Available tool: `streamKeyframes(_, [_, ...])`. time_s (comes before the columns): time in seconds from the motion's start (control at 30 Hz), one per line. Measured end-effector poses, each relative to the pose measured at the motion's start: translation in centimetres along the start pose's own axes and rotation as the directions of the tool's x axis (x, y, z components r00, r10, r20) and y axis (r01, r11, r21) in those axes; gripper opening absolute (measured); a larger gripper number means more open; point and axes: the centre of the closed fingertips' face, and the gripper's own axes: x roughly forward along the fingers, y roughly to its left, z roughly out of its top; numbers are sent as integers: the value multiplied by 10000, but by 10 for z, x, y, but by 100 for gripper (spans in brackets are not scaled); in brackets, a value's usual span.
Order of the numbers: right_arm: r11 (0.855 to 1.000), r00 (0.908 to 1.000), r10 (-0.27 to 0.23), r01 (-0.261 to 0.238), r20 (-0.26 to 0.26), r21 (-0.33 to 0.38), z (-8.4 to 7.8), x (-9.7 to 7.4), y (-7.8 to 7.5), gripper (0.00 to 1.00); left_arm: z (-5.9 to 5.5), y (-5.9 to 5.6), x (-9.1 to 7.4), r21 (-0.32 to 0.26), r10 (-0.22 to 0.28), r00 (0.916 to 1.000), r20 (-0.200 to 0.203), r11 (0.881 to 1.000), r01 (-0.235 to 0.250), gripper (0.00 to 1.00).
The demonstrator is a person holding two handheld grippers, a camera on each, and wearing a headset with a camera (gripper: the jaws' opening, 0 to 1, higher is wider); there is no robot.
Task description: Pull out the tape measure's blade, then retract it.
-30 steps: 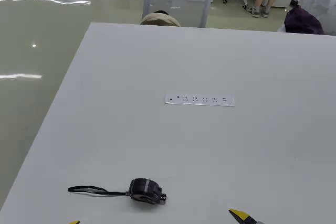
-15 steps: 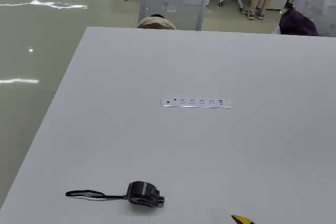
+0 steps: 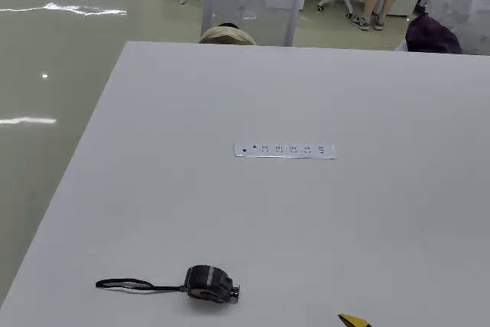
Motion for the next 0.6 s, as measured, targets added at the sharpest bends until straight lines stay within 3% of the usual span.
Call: streamKeyframes(0.6, [9999,9999,12,-13,-110,-123,-3,-4,1,58,1,-2,1,52,-59,10000,-26,10000,59,80])
